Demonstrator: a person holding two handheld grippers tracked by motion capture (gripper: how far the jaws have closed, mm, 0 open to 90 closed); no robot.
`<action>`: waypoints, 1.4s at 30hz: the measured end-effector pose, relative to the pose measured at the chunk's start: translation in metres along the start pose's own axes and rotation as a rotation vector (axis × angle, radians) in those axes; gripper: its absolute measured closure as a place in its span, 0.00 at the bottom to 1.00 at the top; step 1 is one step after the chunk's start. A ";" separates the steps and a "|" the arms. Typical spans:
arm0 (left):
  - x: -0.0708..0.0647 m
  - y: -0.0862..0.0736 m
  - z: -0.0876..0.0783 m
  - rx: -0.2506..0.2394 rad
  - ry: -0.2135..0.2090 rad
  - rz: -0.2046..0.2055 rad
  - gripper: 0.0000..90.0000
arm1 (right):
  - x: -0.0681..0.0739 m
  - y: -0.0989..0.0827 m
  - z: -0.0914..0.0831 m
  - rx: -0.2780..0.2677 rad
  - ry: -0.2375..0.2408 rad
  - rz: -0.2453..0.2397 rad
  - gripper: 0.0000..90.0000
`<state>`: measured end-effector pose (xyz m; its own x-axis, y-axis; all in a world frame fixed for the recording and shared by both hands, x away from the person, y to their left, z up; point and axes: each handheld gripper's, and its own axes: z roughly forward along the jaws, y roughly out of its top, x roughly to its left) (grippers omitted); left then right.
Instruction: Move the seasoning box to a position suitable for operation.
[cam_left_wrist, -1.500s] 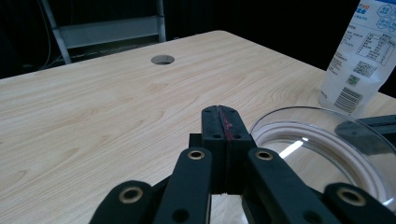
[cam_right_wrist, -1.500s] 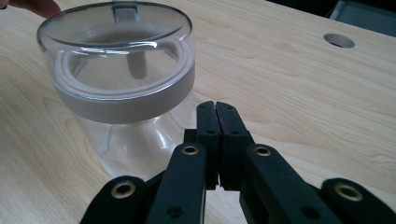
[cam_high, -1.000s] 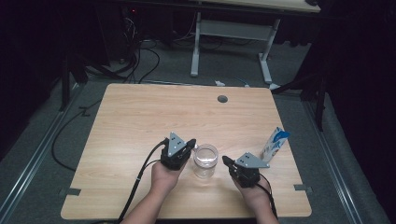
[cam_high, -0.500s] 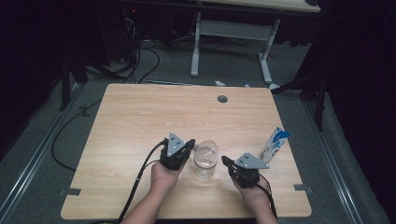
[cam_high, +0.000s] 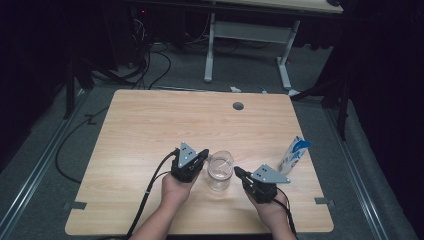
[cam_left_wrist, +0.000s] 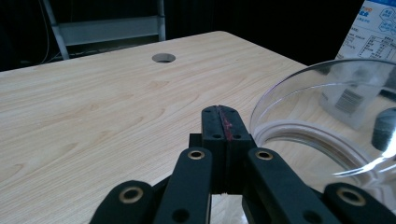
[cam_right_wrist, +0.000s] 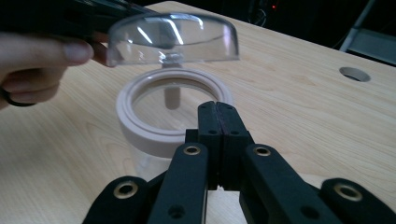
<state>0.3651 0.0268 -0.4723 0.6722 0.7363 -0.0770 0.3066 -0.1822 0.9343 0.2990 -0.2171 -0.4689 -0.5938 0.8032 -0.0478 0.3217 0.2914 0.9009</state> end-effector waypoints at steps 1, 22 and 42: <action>0.000 0.000 -0.001 0.000 0.005 0.001 1.00 | 0.001 0.001 0.000 -0.005 0.006 0.000 0.99; 0.000 -0.009 -0.024 -0.003 -0.005 -0.023 1.00 | 0.009 0.005 0.003 -0.002 0.034 0.008 1.00; -0.027 -0.035 -0.037 0.020 -0.090 -0.024 1.00 | 0.007 0.007 0.000 -0.014 0.033 0.014 1.00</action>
<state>0.3109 0.0377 -0.4901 0.7221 0.6793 -0.1308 0.3357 -0.1787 0.9249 0.2969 -0.2090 -0.4635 -0.6137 0.7893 -0.0214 0.3198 0.2732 0.9072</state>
